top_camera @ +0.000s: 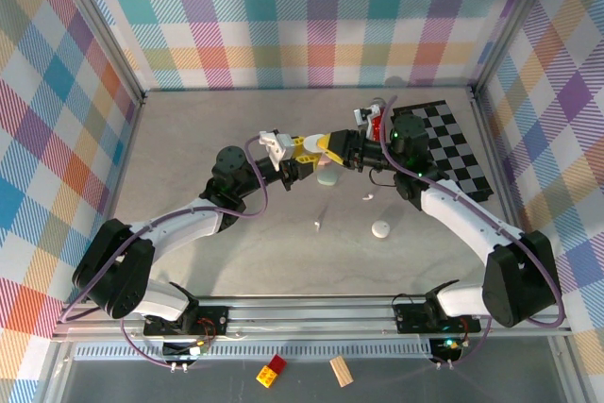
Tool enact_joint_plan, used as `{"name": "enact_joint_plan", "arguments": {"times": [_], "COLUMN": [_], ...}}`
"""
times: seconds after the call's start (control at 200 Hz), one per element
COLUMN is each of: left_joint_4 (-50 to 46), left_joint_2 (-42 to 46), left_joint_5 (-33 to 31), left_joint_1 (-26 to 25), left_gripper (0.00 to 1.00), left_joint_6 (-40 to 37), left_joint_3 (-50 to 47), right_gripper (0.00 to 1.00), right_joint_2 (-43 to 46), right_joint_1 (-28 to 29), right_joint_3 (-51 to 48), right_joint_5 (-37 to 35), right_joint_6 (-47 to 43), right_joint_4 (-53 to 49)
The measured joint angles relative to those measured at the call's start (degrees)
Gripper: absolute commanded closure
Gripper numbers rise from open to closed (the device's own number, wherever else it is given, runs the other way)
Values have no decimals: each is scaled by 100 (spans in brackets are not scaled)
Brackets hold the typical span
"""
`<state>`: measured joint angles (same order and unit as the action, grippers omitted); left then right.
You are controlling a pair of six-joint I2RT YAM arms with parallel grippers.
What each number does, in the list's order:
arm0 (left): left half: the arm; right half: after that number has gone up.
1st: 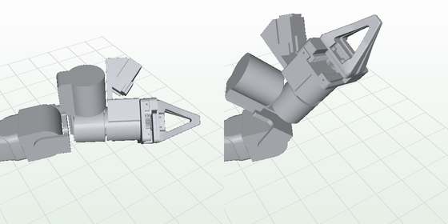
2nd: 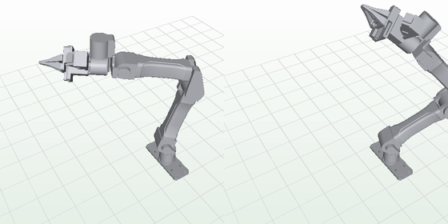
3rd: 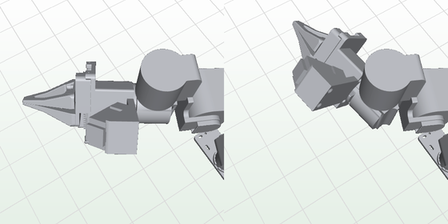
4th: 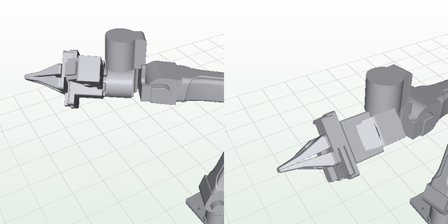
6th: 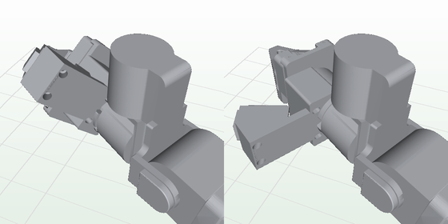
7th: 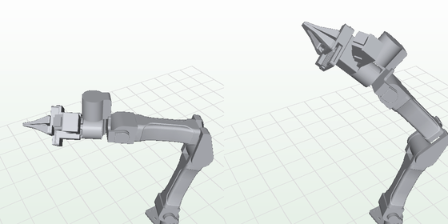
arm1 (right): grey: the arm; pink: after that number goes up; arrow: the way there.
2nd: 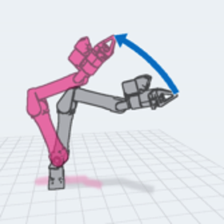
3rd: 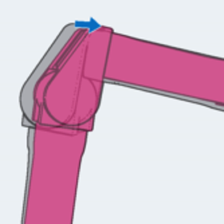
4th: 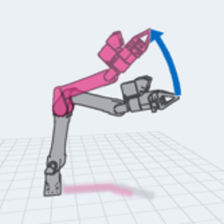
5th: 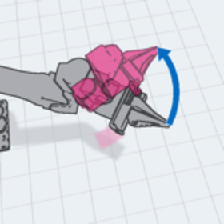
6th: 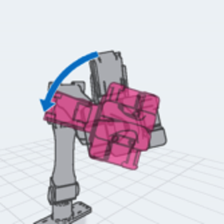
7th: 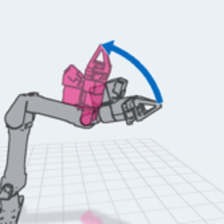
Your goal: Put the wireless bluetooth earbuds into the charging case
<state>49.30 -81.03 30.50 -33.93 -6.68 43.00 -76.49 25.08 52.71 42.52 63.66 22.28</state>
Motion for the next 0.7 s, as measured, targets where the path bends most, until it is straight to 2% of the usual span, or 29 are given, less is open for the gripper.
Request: {"name": "enact_joint_plan", "arguments": {"times": [0.115, 0.16, 0.265, 0.46, 0.7], "left_joint_4": [-9, -46, -267, -708, -1189], "left_joint_2": [0, 0, 2, 173, 627], "left_joint_5": [-2, 0, 57, 94, 26], "left_joint_1": [0, 0, -2, 37, 74], "left_gripper": [66, 56, 39, 14, 1], "left_joint_6": [-26, -55, -160, -326, -424], "left_joint_3": [2, 2, 39, 20, -378], "right_gripper": [80, 81, 83, 83, 83], "right_joint_2": [0, 0, 0, 48, 4], "right_joint_1": [0, 0, 2, -44, -468], "right_joint_3": [0, 0, 0, -138, -872], "right_joint_5": [0, -2, -72, -551, -1366], "right_joint_6": [-22, -72, -271, -697, -1067], "right_joint_4": [4, -26, -205, -487, -651]}}
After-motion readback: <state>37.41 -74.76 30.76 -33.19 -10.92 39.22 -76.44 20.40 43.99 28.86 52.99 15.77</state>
